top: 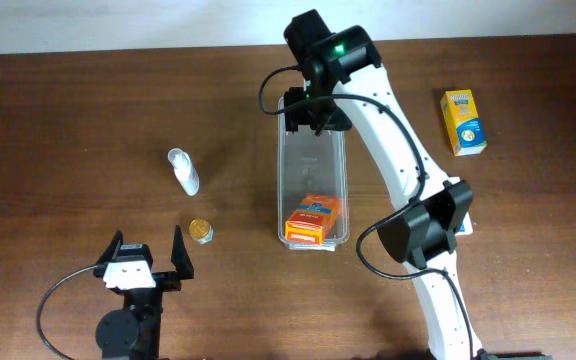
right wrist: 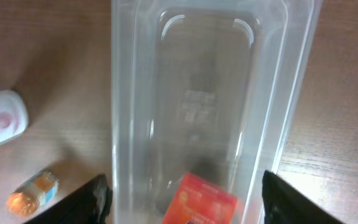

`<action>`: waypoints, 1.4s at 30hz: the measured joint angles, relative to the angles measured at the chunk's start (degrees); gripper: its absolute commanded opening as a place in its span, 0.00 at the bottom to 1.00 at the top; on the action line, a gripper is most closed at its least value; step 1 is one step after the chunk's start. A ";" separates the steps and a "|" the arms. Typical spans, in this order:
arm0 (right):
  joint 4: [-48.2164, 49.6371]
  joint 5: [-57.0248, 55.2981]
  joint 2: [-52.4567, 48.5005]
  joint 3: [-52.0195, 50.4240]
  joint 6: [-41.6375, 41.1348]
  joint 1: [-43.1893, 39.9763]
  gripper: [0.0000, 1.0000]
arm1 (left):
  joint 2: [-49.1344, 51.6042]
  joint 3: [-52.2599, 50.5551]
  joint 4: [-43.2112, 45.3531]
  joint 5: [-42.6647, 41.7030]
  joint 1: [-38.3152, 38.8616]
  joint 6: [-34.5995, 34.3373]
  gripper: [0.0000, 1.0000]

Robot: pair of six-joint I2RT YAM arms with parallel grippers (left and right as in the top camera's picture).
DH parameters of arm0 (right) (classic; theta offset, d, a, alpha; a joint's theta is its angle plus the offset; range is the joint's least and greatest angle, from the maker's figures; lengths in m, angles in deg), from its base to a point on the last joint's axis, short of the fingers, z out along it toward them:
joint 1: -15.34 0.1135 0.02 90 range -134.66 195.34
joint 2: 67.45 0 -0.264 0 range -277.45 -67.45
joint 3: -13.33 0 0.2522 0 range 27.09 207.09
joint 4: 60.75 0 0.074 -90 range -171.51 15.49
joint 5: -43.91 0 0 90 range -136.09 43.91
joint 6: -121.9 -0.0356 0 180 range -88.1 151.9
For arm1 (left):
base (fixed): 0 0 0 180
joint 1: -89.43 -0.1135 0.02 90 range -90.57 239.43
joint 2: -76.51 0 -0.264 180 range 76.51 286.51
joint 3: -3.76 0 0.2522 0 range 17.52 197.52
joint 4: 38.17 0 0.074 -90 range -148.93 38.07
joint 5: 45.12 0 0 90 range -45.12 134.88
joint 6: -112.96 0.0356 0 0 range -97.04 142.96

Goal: Pack container

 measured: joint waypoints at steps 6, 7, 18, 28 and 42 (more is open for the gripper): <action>-5.25 10.54 2.12 7.61 -1.79 -2.58 0.56 | 0.00 0.00 0.00 0.02 0.00 0.00 0.99; -5.29 11.91 3.19 7.80 -2.21 -2.91 0.54 | 0.00 0.00 0.00 0.00 -0.02 0.00 1.00; -5.29 15.39 13.77 9.01 -3.82 -1.95 0.53 | 0.00 0.00 0.00 0.00 0.00 0.00 0.99; -5.29 9.01 15.21 7.45 -4.35 -1.36 0.92 | 0.00 0.00 0.00 0.00 0.00 0.00 0.99; -5.27 2.32 15.37 5.60 7.91 -1.49 0.84 | 0.00 0.00 0.00 0.02 0.00 0.00 0.99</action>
